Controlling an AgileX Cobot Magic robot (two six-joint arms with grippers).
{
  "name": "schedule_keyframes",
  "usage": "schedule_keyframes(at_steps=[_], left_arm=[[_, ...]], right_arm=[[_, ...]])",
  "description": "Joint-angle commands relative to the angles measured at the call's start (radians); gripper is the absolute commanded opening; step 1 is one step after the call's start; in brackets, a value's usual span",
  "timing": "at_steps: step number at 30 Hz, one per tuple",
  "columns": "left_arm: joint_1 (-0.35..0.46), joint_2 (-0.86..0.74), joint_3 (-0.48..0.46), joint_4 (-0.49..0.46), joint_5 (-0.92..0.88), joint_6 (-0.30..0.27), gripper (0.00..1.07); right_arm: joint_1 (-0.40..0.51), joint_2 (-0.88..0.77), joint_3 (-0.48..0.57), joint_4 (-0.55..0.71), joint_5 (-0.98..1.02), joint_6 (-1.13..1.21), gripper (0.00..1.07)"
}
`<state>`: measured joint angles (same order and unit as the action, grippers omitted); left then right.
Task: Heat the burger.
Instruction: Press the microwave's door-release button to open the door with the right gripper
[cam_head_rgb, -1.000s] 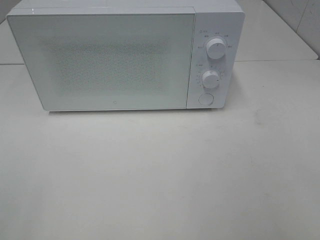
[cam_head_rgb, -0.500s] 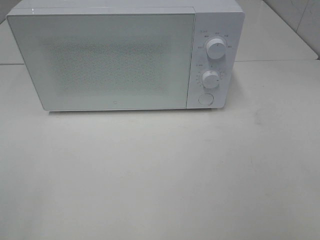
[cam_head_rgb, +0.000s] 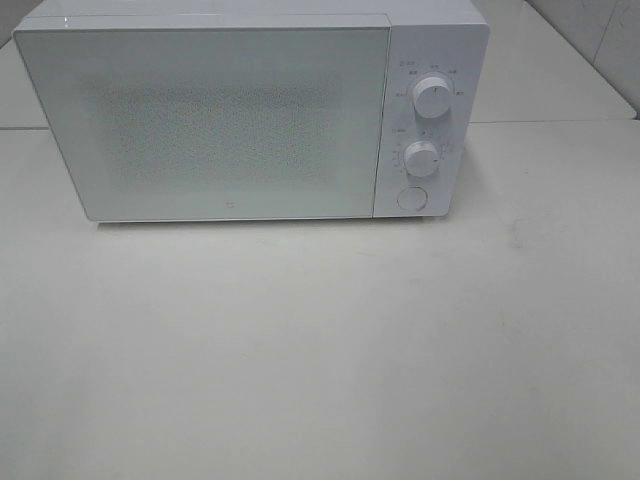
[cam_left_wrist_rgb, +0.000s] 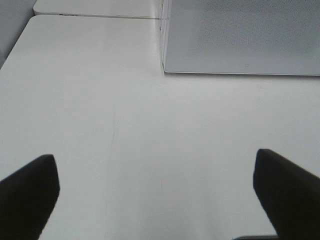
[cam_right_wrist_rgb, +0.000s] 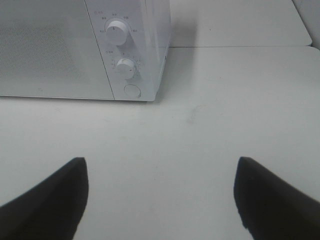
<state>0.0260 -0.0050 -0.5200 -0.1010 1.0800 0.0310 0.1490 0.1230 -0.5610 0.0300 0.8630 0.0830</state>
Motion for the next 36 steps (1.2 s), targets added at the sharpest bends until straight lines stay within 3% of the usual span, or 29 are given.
schedule_keyframes(at_steps=[1, 7, 12, 23, 25, 36], left_arm=[[0.003, -0.015, 0.004, -0.007, -0.012, 0.001, 0.98], [0.003, -0.015, 0.004, -0.007, -0.012, 0.001, 0.98], [0.003, -0.015, 0.004, -0.007, -0.012, 0.001, 0.98], [0.003, -0.015, 0.004, -0.007, -0.012, 0.001, 0.98], [0.003, -0.015, 0.004, -0.007, -0.012, 0.001, 0.98], [0.003, -0.015, 0.004, -0.007, -0.012, 0.001, 0.98]], right_arm=[[-0.006, 0.078, 0.000, 0.000, -0.111, 0.001, 0.76], [-0.006, 0.207, 0.035, -0.001, -0.271, 0.002, 0.76], [-0.006, 0.378, 0.067, -0.001, -0.530, 0.002, 0.76], [-0.006, 0.597, 0.101, -0.003, -0.805, 0.016, 0.76], [-0.004, 0.675, 0.154, -0.003, -1.002, 0.016, 0.76], [-0.003, 0.924, 0.272, 0.004, -1.446, -0.074, 0.76]])
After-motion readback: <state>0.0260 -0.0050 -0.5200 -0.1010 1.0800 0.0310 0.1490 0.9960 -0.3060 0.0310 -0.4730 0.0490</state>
